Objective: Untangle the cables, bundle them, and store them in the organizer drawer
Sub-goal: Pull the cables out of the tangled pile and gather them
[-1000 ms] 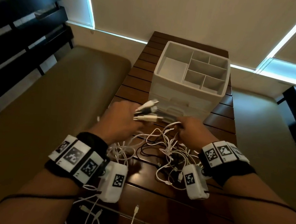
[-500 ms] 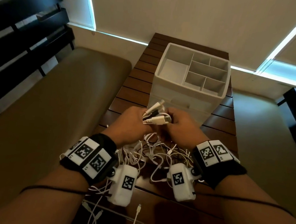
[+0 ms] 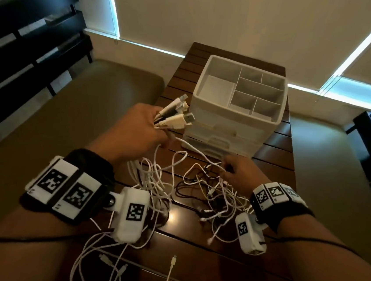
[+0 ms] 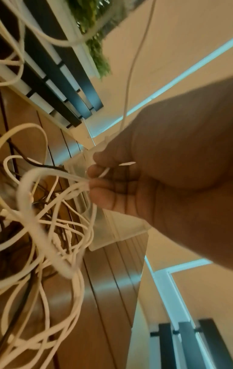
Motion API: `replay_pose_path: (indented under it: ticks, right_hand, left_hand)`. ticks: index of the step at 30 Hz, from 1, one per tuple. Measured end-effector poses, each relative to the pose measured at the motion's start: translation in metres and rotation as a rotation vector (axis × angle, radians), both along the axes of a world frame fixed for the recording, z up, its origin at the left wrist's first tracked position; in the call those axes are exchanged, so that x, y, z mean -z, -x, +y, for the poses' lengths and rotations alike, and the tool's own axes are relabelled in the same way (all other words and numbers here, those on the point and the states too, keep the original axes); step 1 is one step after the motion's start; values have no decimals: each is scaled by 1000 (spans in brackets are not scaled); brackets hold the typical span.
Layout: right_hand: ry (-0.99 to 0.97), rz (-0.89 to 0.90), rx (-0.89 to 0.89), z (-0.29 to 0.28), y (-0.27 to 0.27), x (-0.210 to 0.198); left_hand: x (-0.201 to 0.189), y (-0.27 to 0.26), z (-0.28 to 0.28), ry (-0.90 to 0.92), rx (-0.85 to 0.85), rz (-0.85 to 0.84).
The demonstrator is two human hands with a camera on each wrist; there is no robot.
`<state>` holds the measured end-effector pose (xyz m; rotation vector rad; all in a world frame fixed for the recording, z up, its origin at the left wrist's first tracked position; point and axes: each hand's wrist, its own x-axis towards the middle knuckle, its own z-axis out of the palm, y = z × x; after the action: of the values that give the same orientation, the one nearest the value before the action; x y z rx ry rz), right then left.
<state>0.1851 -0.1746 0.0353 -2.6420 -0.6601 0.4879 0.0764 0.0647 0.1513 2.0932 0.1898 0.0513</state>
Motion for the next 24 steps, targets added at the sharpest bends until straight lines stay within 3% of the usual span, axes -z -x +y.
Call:
replay_pose_path:
  ticks: [7,11,16,20,22,24]
  right_hand:
    - [-177,163,152,-5,-1,-4]
    - [-423,239,263,-14,2,-19]
    - [-685,255,204,-45,17,-46]
    - [-584,270,66,-67,35,-53]
    - [-413,411,-71,-69,45,-51]
    - [-118,579,-237,-61,57,-43]
  left_hand:
    - [-4,4,-2,-18,6,33]
    - [0,3,5,-11,-8,47]
    - [5,10,22,-49,89,243]
    - [23,19,30,-19,148,486]
    - [33,18,30,12,41,444]
    - [41,15,28,48,-81,317]
